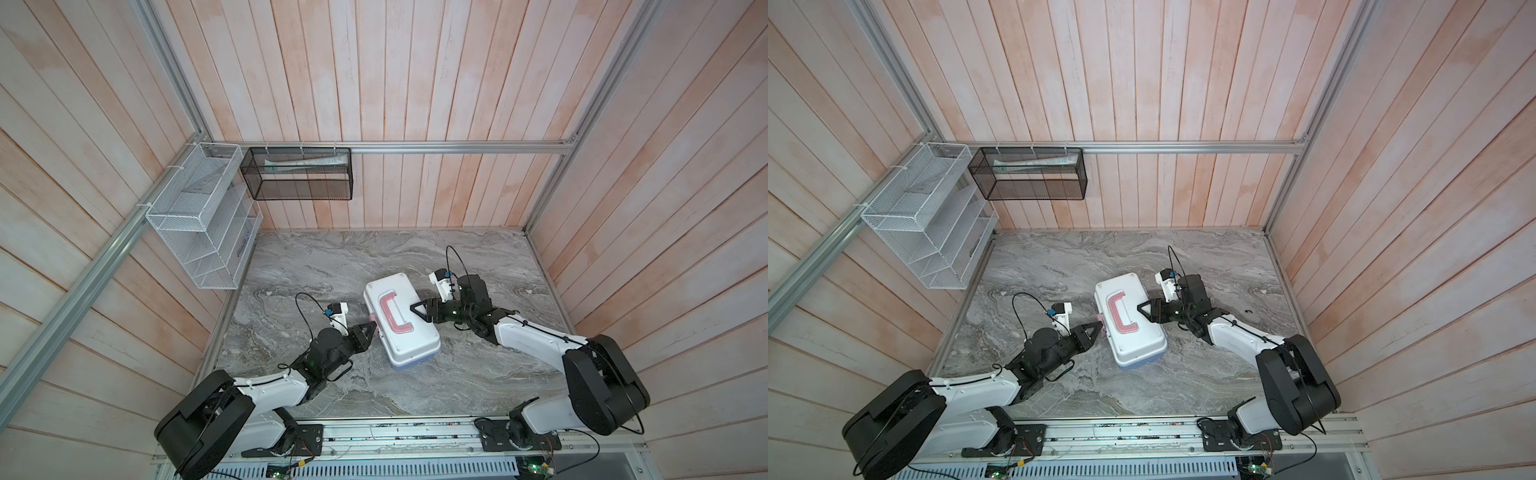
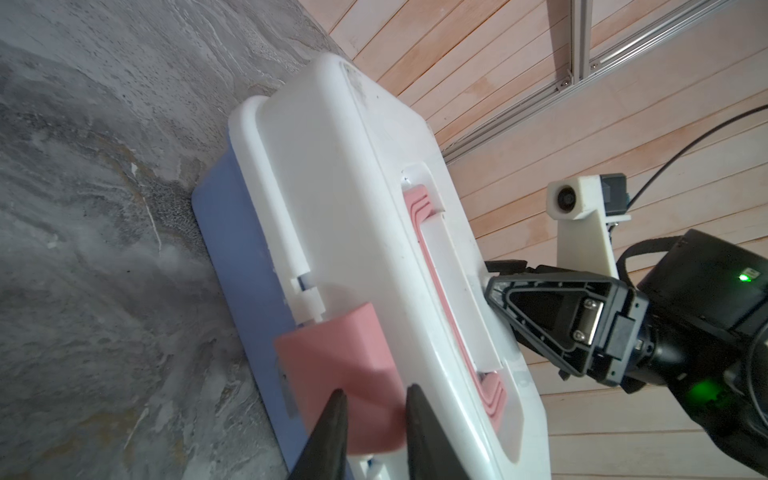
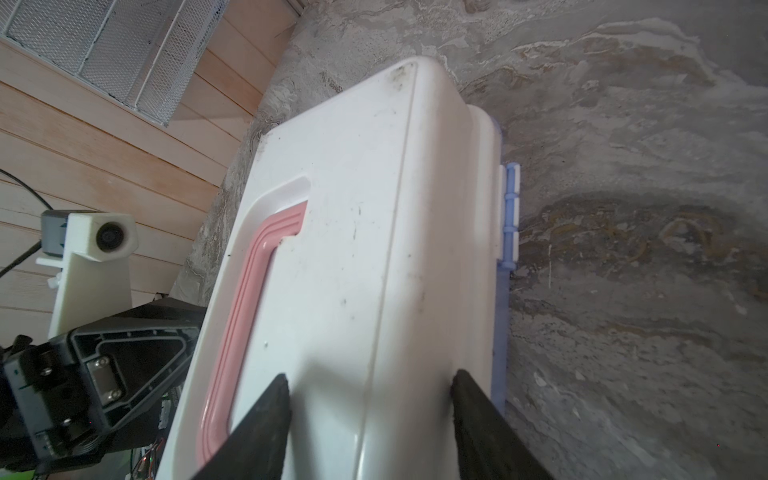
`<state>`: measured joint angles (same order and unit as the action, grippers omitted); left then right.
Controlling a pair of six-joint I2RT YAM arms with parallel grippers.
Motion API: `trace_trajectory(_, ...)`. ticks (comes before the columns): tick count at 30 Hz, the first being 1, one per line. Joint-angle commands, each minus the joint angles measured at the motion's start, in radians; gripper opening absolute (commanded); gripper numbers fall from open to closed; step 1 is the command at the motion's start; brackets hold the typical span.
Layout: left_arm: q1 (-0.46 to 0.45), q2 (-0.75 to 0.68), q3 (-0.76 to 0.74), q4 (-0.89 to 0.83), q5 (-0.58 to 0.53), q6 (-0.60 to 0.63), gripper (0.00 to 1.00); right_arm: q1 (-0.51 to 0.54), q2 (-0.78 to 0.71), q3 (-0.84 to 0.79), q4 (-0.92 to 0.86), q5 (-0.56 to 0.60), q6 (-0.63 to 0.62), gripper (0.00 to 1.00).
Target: Pack the tool kit
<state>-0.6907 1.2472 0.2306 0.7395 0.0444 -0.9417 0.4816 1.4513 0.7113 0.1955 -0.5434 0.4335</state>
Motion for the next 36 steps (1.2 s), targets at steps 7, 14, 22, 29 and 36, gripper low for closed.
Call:
trace_trajectory(7,-0.011,0.009,0.02,-0.015,-0.008,0.038,0.27,0.014,0.05,-0.039,-0.14,-0.007,-0.019,0.58)
trace_trajectory(14,-0.017,0.019,0.021,-0.053,-0.017,0.031,0.25,0.013,0.055,-0.042,-0.136,-0.009,-0.018,0.58)
trace_trajectory(22,-0.017,0.009,0.016,-0.053,-0.029,0.03,0.25,0.013,0.058,-0.042,-0.133,-0.009,-0.015,0.58)
trace_trajectory(29,-0.019,0.037,0.037,-0.036,-0.016,0.038,0.25,0.013,0.055,-0.042,-0.139,-0.006,-0.014,0.58)
trace_trajectory(36,-0.02,0.052,0.036,-0.026,-0.012,0.035,0.25,0.012,0.061,-0.037,-0.139,-0.006,-0.016,0.58)
